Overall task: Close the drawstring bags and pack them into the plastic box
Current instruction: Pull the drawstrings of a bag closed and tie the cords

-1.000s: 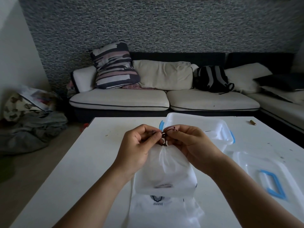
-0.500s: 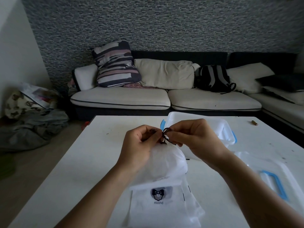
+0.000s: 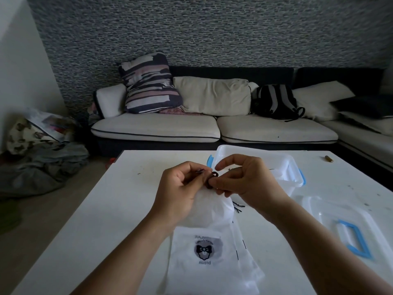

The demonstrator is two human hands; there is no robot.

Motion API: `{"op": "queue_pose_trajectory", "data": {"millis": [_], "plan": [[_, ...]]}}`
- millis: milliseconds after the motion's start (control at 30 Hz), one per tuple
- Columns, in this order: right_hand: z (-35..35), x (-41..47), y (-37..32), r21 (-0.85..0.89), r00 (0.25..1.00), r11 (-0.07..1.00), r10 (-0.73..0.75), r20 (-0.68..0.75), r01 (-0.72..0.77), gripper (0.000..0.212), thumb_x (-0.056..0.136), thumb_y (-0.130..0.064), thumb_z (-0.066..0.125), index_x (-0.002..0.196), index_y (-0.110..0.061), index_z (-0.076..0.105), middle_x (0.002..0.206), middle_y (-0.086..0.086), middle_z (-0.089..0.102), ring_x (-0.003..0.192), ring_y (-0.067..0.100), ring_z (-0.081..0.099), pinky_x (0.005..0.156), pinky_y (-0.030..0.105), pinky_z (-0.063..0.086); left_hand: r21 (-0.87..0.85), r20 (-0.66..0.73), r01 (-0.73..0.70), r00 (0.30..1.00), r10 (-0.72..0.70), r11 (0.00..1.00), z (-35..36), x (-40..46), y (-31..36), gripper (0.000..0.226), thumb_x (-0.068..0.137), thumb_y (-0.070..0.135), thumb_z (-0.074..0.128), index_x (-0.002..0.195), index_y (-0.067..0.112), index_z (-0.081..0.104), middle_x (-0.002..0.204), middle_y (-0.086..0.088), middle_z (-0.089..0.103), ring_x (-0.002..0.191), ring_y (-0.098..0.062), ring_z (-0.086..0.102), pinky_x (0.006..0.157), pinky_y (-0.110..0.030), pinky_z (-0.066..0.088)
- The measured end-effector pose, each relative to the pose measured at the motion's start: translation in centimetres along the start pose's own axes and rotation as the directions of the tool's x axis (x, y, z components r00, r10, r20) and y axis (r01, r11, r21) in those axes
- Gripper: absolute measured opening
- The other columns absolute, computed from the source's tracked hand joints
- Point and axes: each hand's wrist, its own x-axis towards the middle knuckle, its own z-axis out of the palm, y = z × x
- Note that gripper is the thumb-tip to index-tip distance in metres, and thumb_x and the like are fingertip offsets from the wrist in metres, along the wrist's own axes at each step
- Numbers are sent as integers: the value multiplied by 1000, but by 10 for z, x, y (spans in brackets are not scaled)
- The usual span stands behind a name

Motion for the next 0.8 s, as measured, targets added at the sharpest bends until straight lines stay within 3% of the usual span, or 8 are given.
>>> {"op": "queue_pose_trajectory", "data": {"millis": [167,300,367,433,500,633,700,800], "plan": [[-3,-1,-4,-120,1000,993,-16,3,16,25,72,-15,87,94,-9,76,65,9,73,53,14,60,53,24,48,-47,20,5,1000,-4,999,1,0,0,12,81,21,71,87,12,75,83,-3,77,81,-15,73,77,-24,57],[-5,0,-1,-200,995,975,-91,47,99,10,70,-27,88,77,-23,81,77,10,75,68,36,64,65,39,50,-72,15,21,1000,-20,997,2,-1,1,6,84,12,71,88,11,75,84,-3,77,81,-12,72,75,-19,55],[-5,0,2,-253,983,950,-184,23,184,12,69,-25,89,67,-27,77,77,3,73,71,30,66,67,33,51,-71,-21,-4,1000,2,997,4,-2,2,6,84,8,72,87,11,76,83,-3,77,80,-13,73,76,-20,55],[-6,1,4,-298,970,926,-244,3,234,13,72,-19,88,67,-23,76,77,0,70,66,13,64,63,24,50,-26,-57,-57,997,55,998,5,-1,2,8,84,5,73,86,10,77,81,-3,77,79,-14,73,75,-20,56],[-6,0,2,-323,966,915,-259,-9,243,12,76,-19,86,69,-18,75,78,-1,68,58,8,58,55,20,43,41,-66,-108,992,111,993,4,-1,2,9,83,4,75,87,10,79,78,-1,77,77,-15,74,75,-20,56],[-6,0,3,-403,951,868,-307,27,292,14,79,-14,82,72,-13,70,84,-7,69,71,14,65,65,25,53,144,-30,-159,986,165,977,3,-1,3,9,84,5,75,89,12,79,78,4,78,77,-11,74,75,-19,56],[-5,0,5,-456,943,833,-331,42,313,15,79,-8,79,71,-8,66,82,-5,71,70,16,66,58,23,52,177,-2,-158,987,161,972,3,-1,4,9,85,7,74,88,14,79,79,7,77,77,-9,74,75,-17,55],[-1,2,9,-591,922,740,-388,14,321,27,79,-9,75,67,-7,51,65,5,66,56,23,49,49,29,41,208,21,-142,990,141,968,4,-2,3,9,86,10,75,89,16,80,80,8,77,78,-8,73,76,-17,55]]}}
